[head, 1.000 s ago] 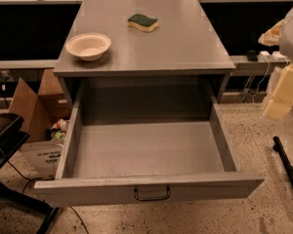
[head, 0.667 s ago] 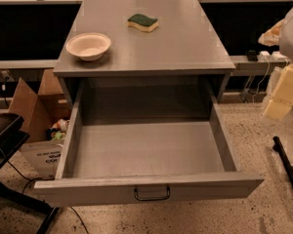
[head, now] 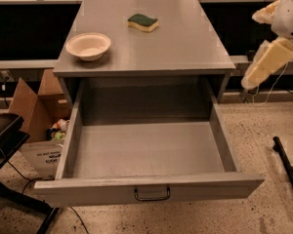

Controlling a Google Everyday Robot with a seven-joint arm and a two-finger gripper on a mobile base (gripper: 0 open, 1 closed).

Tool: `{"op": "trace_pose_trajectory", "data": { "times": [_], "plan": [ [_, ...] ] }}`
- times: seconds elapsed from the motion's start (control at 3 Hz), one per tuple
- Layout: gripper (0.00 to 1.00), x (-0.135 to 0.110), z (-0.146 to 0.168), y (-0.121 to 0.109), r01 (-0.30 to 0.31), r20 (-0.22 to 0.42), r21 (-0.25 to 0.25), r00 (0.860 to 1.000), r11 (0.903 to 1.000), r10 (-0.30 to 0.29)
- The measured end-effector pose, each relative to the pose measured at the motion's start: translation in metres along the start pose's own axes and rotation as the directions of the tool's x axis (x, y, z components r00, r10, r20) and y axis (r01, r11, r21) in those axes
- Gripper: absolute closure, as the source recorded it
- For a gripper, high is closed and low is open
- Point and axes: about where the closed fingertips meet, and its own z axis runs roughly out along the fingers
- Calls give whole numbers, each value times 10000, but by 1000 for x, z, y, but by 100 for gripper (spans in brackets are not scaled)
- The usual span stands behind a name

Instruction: Place sponge into top drawer

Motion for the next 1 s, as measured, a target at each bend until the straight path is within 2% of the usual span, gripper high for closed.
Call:
{"op": "trace_pose_trajectory", "data": {
  "times": [0.33, 0.67, 1.0],
  "plan": [
    [0, -6, 30, -60, -923, 1735, 525, 9814, 9943, 820],
    [0, -8, 69, -115, -2091, 3143, 838, 9334, 9743, 1733],
    [0, -14, 112, -161, -3172, 4399, 709, 8609, 9457, 2557]
  ]
}}
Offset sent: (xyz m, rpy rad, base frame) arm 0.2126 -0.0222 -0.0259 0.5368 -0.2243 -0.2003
